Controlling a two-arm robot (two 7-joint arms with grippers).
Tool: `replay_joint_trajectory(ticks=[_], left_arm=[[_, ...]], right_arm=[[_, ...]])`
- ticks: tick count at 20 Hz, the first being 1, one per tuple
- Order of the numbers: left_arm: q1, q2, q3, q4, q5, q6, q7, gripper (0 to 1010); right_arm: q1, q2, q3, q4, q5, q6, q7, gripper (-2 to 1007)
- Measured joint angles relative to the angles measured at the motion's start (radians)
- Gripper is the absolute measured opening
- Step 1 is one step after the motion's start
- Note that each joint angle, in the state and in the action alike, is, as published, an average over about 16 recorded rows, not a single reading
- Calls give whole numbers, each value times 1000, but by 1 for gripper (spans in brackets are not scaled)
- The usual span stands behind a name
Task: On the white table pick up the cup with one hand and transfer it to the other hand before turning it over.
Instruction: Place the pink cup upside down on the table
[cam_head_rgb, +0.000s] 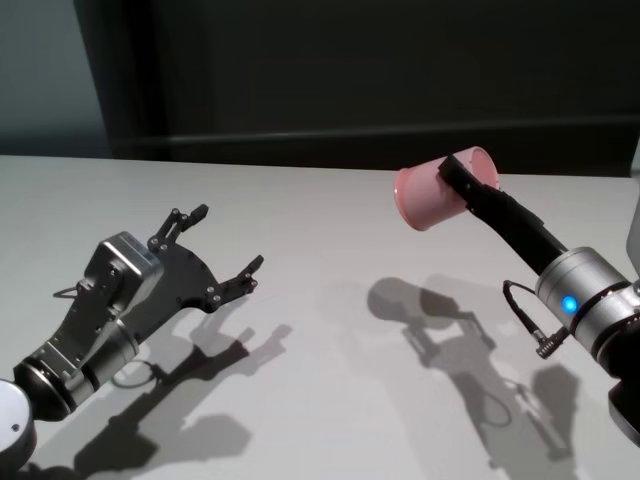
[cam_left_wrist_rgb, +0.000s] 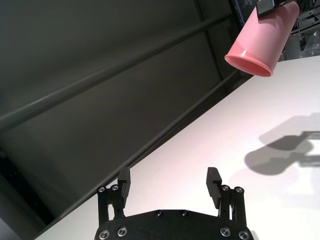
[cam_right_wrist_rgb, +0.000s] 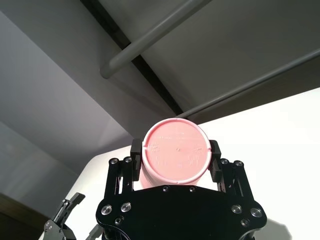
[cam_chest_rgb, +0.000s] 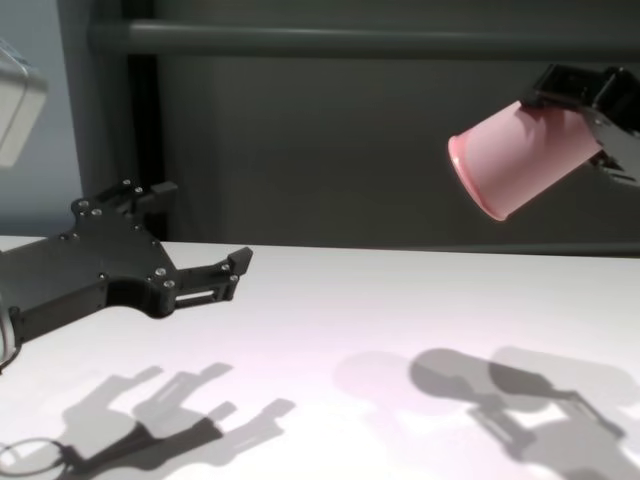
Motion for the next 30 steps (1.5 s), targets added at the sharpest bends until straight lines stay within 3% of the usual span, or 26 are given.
replay_joint_trajectory(ticks=[5,14,22,30], left_arm=[[0,0,0,0,0,0,0,1001],[0,0,0,0,0,0,0,1001],[0,0,0,0,0,0,0,1001],[0,0,0,0,0,0,0,1001]], right_arm=[[25,33,-16,4,-7,32,-18,751],[76,100,-43,35,-2,102,-20,751],[130,154,-98,51,-39,184,-26,751],[175,169,-157,60,-108,255,-26,751]])
